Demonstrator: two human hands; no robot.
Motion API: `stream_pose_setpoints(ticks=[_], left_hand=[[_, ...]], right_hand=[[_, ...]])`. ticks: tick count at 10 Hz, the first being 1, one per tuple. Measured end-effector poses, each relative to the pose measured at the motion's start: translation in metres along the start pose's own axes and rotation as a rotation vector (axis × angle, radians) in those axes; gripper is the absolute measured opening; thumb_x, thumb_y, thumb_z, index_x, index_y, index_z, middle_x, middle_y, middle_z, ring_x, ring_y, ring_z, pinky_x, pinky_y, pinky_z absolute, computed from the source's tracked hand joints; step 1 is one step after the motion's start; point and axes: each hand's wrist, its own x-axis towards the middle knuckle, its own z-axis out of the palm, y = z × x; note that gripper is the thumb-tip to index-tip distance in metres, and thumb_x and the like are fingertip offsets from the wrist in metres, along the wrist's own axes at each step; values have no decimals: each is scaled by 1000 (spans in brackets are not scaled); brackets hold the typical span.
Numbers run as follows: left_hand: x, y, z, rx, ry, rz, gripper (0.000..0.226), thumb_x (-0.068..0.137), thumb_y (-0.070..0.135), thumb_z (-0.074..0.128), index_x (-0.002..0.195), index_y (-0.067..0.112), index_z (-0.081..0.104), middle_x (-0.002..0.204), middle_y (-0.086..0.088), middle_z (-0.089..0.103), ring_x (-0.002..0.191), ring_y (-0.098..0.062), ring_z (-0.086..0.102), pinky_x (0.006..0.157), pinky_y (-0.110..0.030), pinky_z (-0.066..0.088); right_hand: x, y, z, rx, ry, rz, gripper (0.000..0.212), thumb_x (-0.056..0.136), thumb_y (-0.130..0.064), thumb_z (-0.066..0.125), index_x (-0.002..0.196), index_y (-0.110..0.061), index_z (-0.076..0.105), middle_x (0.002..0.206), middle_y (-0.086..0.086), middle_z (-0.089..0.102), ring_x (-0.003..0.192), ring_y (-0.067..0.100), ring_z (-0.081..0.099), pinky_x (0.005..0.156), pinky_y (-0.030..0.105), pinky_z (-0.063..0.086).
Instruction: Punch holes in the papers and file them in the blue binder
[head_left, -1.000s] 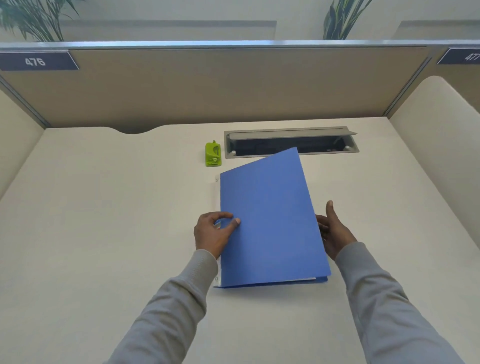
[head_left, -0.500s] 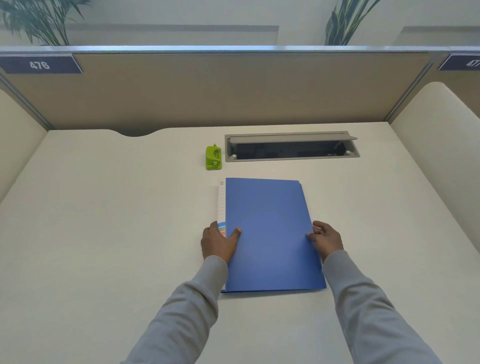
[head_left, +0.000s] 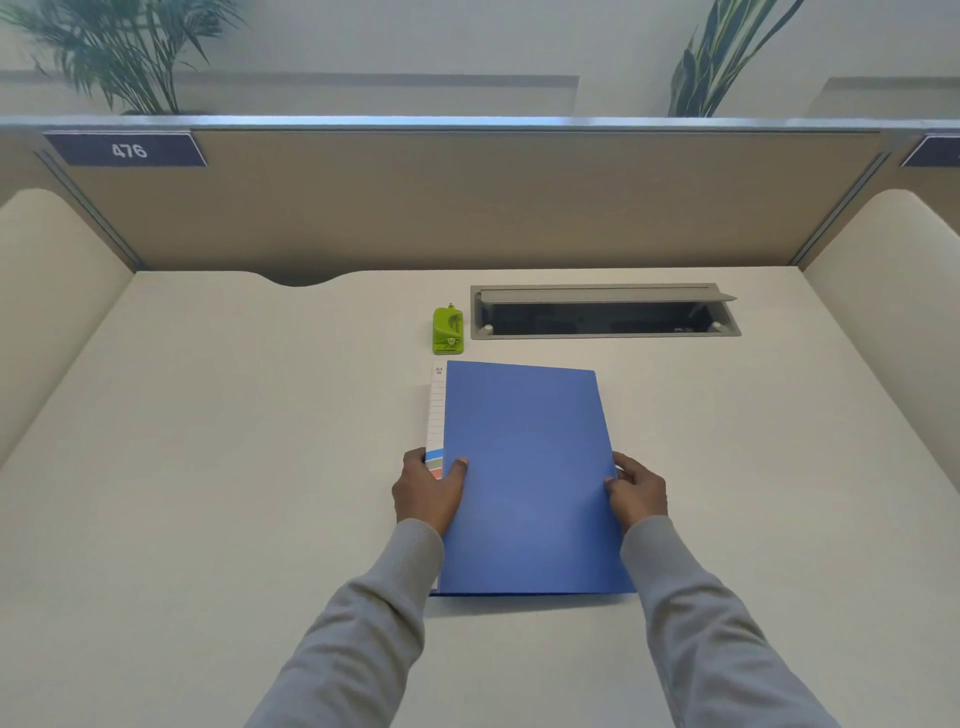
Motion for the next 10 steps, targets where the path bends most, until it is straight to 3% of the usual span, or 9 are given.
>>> stream_pose_setpoints(ticks=[1, 3, 4, 5, 7, 9, 10], left_hand=[[7, -4, -13, 13, 12, 7, 52, 92, 36, 69, 134, 10, 52, 114, -7, 65, 93, -23, 56, 85, -30, 45], [15, -12, -26, 75, 33, 39, 41, 92, 35, 69, 123, 10, 58, 116, -10, 68, 97, -27, 61, 86, -30, 45], [21, -17, -27, 138, 30, 67, 42, 91, 41, 67, 121, 11, 61, 116, -13, 66, 102, -31, 63, 91, -35, 49], [24, -20, -28, 190, 23, 54, 50, 91, 46, 65, 127, 11, 59, 121, -14, 63, 108, -34, 61, 97, -41, 49], [28, -22, -28, 201, 14, 53, 55, 92, 47, 64, 130, 9, 57, 123, -16, 62, 113, -36, 59, 101, -42, 47], [31, -23, -33, 160, -19, 62, 50, 87, 51, 69, 122, 16, 62, 118, -11, 65, 110, -33, 62, 100, -41, 49], [32, -20, -38, 119, 16, 73, 66, 86, 52, 71, 137, 14, 55, 131, -11, 60, 118, -32, 60, 105, -41, 47]], right_hand=[[-4, -9, 14, -58, -34, -37, 50, 90, -1, 47, 129, -24, 66, 105, 3, 72, 94, 30, 61, 86, 31, 47], [-10, -11, 37, -241, -37, -84, 43, 91, -2, 50, 130, -14, 64, 119, 12, 70, 91, 30, 56, 80, 27, 42], [-4, -10, 46, -369, 15, -101, 39, 90, -9, 55, 127, -11, 66, 128, 19, 60, 105, 39, 57, 89, 37, 50], [-3, -11, 49, -524, 27, -57, 42, 91, -20, 56, 132, -18, 62, 135, 17, 48, 121, 44, 48, 98, 46, 49], [-1, -10, 49, -612, 2, -99, 43, 94, -26, 59, 134, -10, 59, 133, 18, 48, 121, 43, 50, 98, 44, 48], [0, -11, 42, -561, -39, -143, 46, 95, -27, 61, 134, -4, 55, 140, 21, 44, 127, 43, 48, 108, 42, 40], [-2, -24, 35, -486, -8, -165, 48, 94, -25, 63, 137, -7, 55, 142, 20, 46, 129, 40, 49, 109, 40, 39]])
